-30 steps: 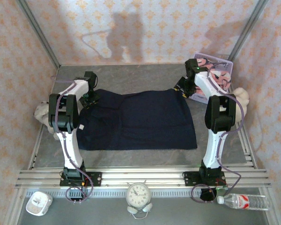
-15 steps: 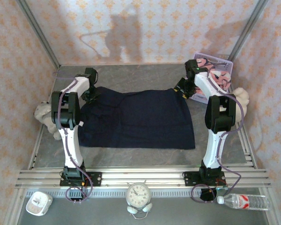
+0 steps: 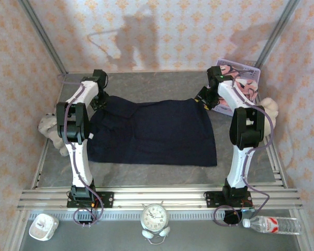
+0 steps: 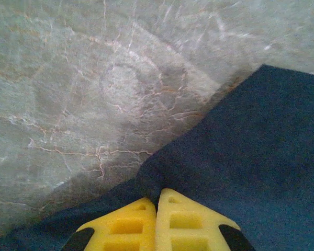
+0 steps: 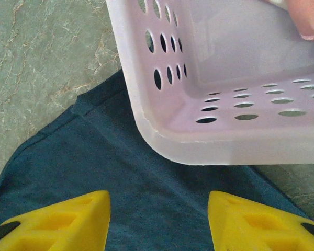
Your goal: Fold and stack the mixed laundry pile
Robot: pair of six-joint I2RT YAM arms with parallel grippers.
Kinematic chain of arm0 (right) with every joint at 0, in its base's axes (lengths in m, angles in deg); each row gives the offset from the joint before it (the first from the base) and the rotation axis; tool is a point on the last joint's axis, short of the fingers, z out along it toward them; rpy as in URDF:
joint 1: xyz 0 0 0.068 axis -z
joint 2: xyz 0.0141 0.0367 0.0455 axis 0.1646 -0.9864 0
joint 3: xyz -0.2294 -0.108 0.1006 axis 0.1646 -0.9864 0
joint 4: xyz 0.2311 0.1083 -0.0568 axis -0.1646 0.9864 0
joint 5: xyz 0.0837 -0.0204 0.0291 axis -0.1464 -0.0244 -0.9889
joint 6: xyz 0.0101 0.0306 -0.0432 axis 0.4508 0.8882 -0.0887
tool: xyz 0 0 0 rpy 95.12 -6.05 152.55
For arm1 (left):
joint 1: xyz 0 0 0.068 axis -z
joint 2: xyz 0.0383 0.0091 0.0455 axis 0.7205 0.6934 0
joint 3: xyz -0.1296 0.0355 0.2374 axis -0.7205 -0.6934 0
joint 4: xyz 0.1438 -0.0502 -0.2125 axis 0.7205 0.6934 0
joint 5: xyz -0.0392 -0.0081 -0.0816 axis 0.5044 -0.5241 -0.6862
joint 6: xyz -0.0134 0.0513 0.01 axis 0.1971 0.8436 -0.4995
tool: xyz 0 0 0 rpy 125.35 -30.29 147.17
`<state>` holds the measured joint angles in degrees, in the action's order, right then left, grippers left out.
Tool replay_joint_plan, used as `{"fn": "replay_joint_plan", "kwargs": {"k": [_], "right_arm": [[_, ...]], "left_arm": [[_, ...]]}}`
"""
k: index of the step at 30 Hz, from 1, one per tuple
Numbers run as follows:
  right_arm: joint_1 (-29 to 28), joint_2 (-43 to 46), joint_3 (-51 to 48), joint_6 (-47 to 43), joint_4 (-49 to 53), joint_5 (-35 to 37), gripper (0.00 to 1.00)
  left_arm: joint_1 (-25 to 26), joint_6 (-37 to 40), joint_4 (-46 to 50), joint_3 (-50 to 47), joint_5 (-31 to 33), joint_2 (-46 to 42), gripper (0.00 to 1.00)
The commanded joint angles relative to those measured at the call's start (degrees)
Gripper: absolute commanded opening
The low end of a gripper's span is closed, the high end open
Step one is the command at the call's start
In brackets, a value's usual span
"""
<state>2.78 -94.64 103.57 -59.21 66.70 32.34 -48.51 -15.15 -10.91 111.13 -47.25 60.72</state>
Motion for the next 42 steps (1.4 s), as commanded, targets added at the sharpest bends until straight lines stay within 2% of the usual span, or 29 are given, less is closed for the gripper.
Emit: {"fn": "replay_joint_plan", "kwargs": {"k": [1, 12, 20, 27, 29, 30, 31, 32, 33, 35, 37, 42], "right_arm": [[-0.6, 1.3, 0.8, 0.6, 0.5, 0.5, 0.52], [-4.2, -4.9, 8.8, 0.3, 1.4, 0.8, 0.51], [-8.6, -17.1, 24.8, 1.9, 7.3, 10.9, 0.51], [-9.0, -25.5, 32.7, 4.9, 8.6, 14.3, 0.51], [-9.1, -27.0, 33.2, 5.1, 8.4, 14.6, 0.51], [-9.0, -27.8, 33.6, 5.2, 8.5, 14.9, 0.51], [-9.1, -28.4, 33.9, 5.2, 8.7, 15.0, 0.50], [-9.1, -29.0, 34.2, 5.2, 8.8, 15.0, 0.50], [-9.0, -29.6, 34.5, 5.1, 8.9, 14.7, 0.47], [-9.1, -30.2, 34.7, 5.1, 9.0, 14.0, 0.37], [-9.0, -30.2, 34.4, 5.0, 9.0, 13.6, 0.22], [-9.0, -29.1, 33.1, 3.7, 8.8, 12.3, 0.05]], "left_arm": [[-0.8, 3.5, 6.1, 4.0, 0.0, 0.5, 0.00], [-1.1, 6.4, 8.4, 2.7, 2.2, 2.2, 0.00], [-1.4, 6.4, 6.0, -4.3, 0.7, -0.6, 0.00], [-3.1, 6.2, 6.3, -9.4, 2.0, -3.9, 0.00], [-3.8, 6.1, 6.2, -10.2, 1.6, -4.5, 0.04], [-4.1, 6.1, 6.0, -10.1, 1.0, -4.6, 0.10], [-4.2, 5.8, 6.2, -9.6, 0.1, -4.5, 0.23], [-4.3, 5.5, 6.3, -9.1, -0.6, -4.5, 0.32], [-4.3, 5.2, 6.2, -8.5, -1.5, -4.5, 0.39], [-4.4, 4.5, 6.3, -6.8, -2.7, -4.5, 0.47], [-4.4, 3.4, 6.5, -5.1, -4.3, -4.3, 0.49], [-4.1, -1.8, 4.2, -4.8, -9.7, -5.2, 0.51]]}}
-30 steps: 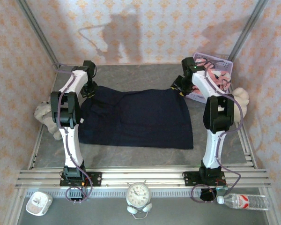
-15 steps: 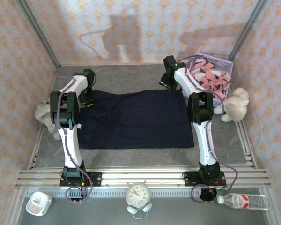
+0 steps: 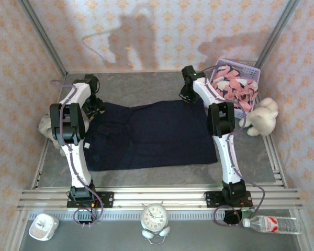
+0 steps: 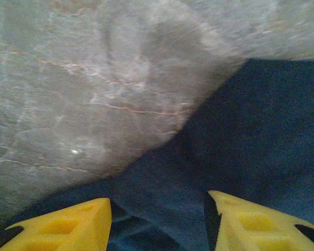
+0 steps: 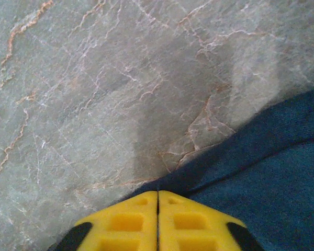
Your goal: Fold and stack the mixed laundry pile
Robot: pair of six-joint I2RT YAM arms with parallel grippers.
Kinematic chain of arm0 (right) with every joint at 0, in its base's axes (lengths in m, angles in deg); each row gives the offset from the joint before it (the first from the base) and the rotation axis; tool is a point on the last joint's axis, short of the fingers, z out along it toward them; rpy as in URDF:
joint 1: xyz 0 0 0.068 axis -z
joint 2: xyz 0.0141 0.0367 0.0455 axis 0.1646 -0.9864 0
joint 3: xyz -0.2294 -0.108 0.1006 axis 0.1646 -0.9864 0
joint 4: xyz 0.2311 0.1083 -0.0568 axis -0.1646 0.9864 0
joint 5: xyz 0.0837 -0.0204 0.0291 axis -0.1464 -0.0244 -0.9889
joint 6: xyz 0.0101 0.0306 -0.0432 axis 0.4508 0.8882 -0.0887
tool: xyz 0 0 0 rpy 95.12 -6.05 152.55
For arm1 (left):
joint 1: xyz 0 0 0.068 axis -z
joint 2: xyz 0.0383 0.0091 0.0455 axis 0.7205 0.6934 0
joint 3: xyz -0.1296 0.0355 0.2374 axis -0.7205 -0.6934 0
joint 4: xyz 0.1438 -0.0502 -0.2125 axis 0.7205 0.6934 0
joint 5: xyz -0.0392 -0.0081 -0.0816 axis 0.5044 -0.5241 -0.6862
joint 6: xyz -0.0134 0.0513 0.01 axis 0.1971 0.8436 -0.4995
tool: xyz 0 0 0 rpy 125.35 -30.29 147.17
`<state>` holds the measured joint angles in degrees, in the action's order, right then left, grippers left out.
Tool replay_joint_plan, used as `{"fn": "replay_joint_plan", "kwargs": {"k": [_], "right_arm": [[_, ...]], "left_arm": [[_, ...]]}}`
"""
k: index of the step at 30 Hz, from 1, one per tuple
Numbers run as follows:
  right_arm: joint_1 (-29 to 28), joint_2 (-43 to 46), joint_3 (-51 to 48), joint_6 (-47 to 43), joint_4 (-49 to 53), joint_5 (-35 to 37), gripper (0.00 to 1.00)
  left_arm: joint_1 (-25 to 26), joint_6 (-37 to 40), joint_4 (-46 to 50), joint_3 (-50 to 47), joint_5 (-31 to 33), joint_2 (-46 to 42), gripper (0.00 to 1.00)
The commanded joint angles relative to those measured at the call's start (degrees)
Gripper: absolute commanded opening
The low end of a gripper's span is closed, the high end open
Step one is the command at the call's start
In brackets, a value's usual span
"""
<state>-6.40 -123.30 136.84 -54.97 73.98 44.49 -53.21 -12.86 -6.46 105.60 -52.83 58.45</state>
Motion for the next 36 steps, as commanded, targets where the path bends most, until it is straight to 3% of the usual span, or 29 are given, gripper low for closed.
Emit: {"fn": "replay_joint_plan", "kwargs": {"k": [1, 9, 17, 22, 31, 36], "right_arm": [[0.1, -0.2, -0.6, -0.7, 1.3, -0.1, 0.03], [0.1, 1.5, -2.7, -1.1, 0.0, -1.3, 0.00], [0.1, 1.7, -3.4, -1.6, 0.1, -2.3, 0.00], [0.1, 2.2, -4.6, -2.1, 0.3, -2.2, 0.00], [0.1, 2.1, -4.2, -1.9, 0.6, -2.5, 0.00], [0.1, 1.9, -3.9, -2.0, 0.9, -2.1, 0.00]], "left_arm": [[0.9, -5.2, -1.2, 0.0, -5.0, -3.4, 0.51], [4.2, -7.7, -3.1, -3.4, -2.8, -2.8, 0.51], [2.7, -5.1, -2.8, -6.1, 7.7, -4.4, 0.52], [-0.7, -1.4, -5.4, -5.0, 4.3, -2.8, 0.48], [-1.1, 5.2, -7.1, -4.4, 1.5, -0.4, 0.45], [-1.1, 3.9, -9.1, -5.6, -1.2, -0.2, 0.32]]}}
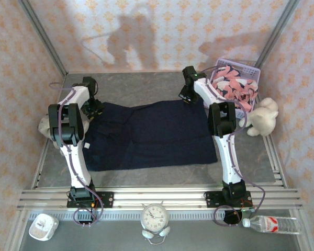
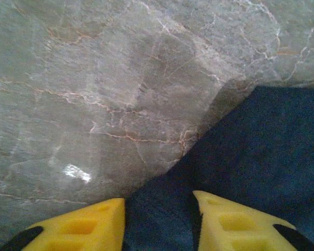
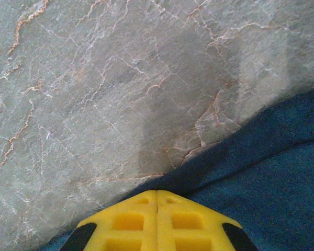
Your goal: Fold and stack the mixed laundry pile
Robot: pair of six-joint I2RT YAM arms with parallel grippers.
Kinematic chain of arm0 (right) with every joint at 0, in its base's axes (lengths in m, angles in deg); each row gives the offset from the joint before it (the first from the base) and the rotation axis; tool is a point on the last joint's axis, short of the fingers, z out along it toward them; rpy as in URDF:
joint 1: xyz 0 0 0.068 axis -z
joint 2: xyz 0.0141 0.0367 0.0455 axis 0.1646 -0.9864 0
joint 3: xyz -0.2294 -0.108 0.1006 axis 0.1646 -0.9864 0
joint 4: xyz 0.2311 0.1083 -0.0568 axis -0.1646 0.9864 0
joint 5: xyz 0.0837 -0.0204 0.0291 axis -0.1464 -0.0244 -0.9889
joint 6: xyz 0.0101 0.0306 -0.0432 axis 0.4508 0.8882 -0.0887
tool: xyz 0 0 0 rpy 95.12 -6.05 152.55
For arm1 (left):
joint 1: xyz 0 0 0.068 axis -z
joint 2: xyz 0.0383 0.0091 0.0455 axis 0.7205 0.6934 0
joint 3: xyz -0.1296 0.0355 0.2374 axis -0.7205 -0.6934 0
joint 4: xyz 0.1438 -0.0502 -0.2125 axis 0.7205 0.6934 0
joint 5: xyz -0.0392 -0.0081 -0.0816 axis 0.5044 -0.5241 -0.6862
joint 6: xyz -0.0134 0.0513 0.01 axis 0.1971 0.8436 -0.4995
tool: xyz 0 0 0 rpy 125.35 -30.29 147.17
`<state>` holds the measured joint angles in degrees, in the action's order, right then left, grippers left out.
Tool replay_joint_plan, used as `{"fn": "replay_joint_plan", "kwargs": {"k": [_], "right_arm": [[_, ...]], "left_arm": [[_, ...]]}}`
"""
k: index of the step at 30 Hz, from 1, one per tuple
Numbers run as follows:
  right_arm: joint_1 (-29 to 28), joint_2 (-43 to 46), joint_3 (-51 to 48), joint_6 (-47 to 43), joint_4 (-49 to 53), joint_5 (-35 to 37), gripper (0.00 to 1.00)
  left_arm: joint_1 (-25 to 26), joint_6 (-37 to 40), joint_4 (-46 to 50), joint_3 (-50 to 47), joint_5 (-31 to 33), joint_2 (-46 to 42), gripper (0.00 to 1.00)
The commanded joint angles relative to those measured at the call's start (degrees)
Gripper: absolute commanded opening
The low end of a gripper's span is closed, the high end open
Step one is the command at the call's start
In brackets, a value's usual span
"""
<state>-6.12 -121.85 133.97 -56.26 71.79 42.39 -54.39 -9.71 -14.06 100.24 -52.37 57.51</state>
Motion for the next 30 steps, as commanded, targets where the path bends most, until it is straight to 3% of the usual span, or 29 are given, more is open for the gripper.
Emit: {"fn": "replay_joint_plan", "kwargs": {"k": [1, 7, 15, 23, 30], "right_arm": [[-0.1, 0.4, -1.0, -0.7, 3.2, 0.0, 0.00], [-0.1, 0.1, -0.4, -0.6, 3.5, 0.0, 0.00], [0.0, 0.6, 0.1, -0.9, 4.4, 1.3, 0.00], [1.4, 4.4, 0.8, -0.9, 4.0, 1.7, 0.00], [2.2, 10.4, 0.6, -1.7, 4.1, 1.8, 0.00]], "left_arm": [[0.1, 0.6, -1.6, -0.3, -1.7, 0.8, 0.28], [0.1, 1.1, -0.1, 1.3, -1.7, 0.5, 0.00], [-0.1, 1.1, 6.6, 9.3, 0.1, 0.4, 0.00], [-0.8, -0.5, 13.5, 20.2, -3.6, 0.6, 0.00], [-0.8, -3.8, 12.6, 19.8, -7.0, -4.8, 0.00]]}}
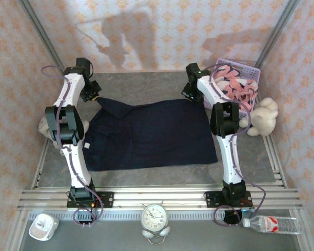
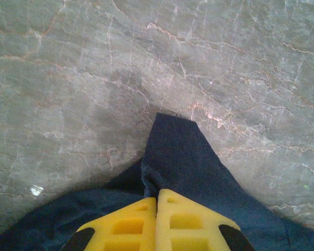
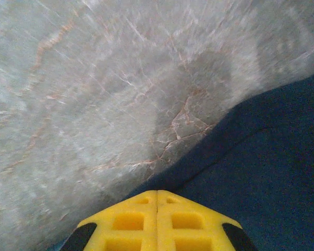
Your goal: Fold and stack the mixed laundry pile
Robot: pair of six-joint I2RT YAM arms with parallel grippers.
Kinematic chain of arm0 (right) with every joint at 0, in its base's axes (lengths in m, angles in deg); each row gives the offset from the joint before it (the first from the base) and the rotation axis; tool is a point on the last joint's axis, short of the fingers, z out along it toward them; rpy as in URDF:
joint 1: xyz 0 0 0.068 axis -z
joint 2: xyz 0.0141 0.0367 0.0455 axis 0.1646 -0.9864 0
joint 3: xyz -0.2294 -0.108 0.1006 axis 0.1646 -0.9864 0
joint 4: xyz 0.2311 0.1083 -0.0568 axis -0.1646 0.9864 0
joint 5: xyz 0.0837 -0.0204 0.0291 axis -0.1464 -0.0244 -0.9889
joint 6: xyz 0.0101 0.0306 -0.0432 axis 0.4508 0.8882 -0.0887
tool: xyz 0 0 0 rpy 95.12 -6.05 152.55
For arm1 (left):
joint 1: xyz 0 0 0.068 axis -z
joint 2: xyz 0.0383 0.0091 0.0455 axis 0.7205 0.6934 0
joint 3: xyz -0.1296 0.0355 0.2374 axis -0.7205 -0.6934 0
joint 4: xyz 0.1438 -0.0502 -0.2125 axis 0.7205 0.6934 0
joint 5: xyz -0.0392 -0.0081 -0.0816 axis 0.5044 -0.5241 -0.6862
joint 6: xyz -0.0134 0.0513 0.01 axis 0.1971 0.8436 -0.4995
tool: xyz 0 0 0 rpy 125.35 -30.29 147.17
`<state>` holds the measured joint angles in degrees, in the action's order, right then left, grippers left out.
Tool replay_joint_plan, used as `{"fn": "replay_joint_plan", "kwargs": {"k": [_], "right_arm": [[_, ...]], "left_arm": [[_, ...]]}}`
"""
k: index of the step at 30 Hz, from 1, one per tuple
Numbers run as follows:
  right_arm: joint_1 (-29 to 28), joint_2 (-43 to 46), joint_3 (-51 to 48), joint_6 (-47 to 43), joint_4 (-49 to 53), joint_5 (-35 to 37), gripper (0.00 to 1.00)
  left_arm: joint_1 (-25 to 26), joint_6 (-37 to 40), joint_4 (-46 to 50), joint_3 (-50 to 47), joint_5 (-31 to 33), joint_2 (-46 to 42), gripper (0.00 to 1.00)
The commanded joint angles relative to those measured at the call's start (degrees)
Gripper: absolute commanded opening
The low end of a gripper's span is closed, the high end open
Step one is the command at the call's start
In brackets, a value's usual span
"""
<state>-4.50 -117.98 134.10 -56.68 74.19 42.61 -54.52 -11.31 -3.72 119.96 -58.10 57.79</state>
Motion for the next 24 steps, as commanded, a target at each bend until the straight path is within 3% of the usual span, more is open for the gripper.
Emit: {"fn": "replay_joint_plan", "kwargs": {"k": [1, 12, 19, 24], "right_arm": [[0.7, 7.6, 0.2, -1.6, 1.8, 1.6, 0.00], [0.8, 18.2, -12.2, -3.8, -1.5, 1.2, 0.00], [-0.1, 13.8, -13.0, -3.3, -3.7, -2.1, 0.26], [-1.6, 6.2, -5.8, -3.7, -0.3, 2.2, 0.38]], "left_arm": [[-0.7, -2.2, 1.6, -0.6, -1.4, -6.8, 0.00], [-0.7, -8.9, -7.2, -14.9, 0.2, -24.8, 0.00], [-0.7, -9.9, -8.5, -19.7, -0.5, -26.8, 0.00], [-0.7, -10.1, -7.6, -21.1, -1.8, -26.3, 0.00]]}}
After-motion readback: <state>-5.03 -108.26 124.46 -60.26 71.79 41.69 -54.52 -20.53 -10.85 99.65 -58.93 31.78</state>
